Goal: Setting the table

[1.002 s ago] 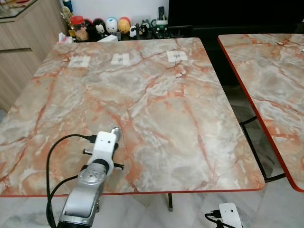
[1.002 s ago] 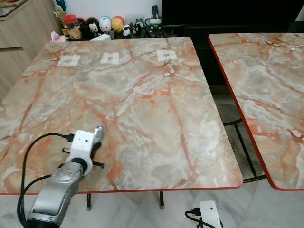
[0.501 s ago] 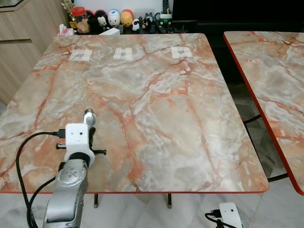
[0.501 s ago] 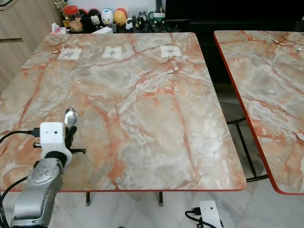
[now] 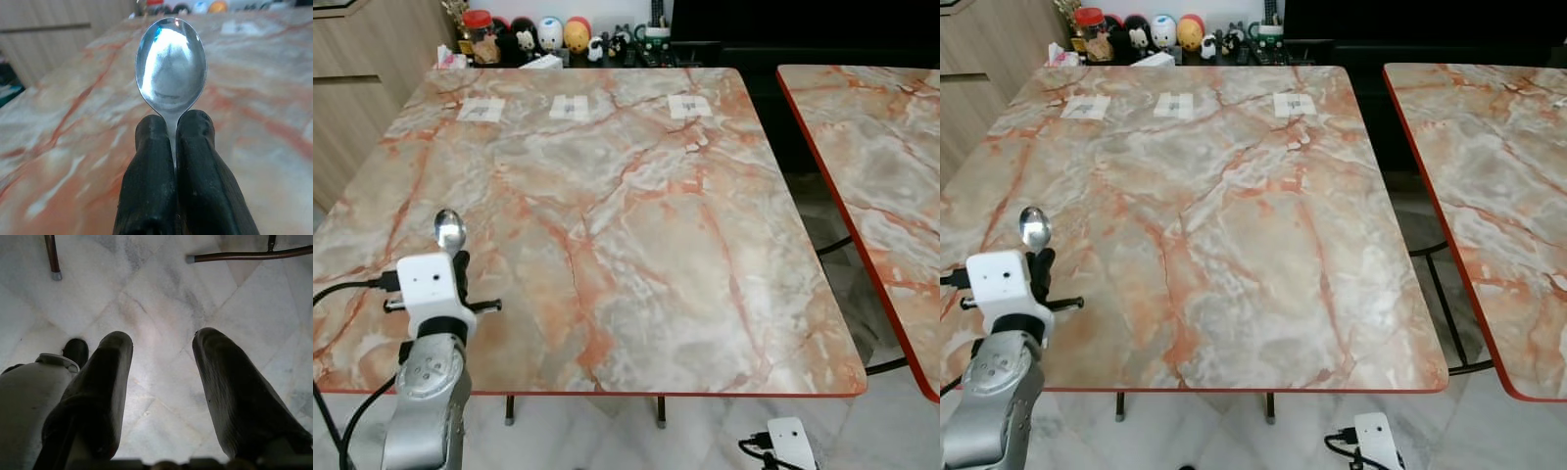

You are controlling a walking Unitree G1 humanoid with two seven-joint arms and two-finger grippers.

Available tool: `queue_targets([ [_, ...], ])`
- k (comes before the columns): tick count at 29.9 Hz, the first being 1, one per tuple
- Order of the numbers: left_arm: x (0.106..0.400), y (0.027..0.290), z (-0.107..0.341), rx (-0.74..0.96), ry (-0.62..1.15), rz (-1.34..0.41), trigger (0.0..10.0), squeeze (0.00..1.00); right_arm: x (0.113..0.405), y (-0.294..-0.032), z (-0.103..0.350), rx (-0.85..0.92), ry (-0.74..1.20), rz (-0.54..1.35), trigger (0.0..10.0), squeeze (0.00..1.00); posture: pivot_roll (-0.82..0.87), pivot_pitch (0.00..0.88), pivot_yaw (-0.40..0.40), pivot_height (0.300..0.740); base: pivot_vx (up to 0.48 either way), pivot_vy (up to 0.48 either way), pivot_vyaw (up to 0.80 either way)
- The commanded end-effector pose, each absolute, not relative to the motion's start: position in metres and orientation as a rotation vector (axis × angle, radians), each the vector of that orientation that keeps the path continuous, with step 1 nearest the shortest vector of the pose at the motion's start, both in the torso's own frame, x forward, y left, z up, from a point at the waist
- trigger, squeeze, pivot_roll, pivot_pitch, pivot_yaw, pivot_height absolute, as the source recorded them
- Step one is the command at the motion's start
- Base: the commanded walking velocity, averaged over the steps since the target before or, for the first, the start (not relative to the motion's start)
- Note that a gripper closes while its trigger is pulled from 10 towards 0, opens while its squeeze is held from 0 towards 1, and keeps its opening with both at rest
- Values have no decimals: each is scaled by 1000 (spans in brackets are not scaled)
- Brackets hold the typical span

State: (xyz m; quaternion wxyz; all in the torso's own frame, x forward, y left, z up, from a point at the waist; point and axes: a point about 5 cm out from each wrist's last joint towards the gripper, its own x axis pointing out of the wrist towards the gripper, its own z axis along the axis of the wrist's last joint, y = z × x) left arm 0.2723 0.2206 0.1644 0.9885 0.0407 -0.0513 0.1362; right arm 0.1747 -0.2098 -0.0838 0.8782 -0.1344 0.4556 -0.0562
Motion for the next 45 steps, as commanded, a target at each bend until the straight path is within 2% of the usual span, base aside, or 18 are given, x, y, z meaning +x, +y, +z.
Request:
queue_targets([
  [1, 276, 218, 166, 90, -117, 265, 10000, 0, 166, -211, -88, -270, 989, -137, 10000, 0, -43, 127, 10, 740, 0, -480, 0],
  [7, 281, 215, 170, 81, -141, 255, 10000, 0, 165, -210, -89, -256, 994, -141, 10000, 0, -46, 125, 17, 740, 0, -480, -663],
  [17, 279, 219, 167, 73, -143, 265, 10000, 0, 165, -208, -88, -263, 984, -126, 10000, 0, -38, 95, 24, 740, 0, -479, 0],
  [28, 287, 224, 172, 75, -179, 287, 10000, 0, 168, -207, -88, -256, 976, -122, 10000, 0, -31, 1, 32, 740, 0, -472, 0],
  [45, 293, 218, 172, 83, -197, 247, 10000, 0, 170, -205, -87, -265, 974, -111, 10000, 0, -38, 0, 54, 740, 0, -467, 0],
])
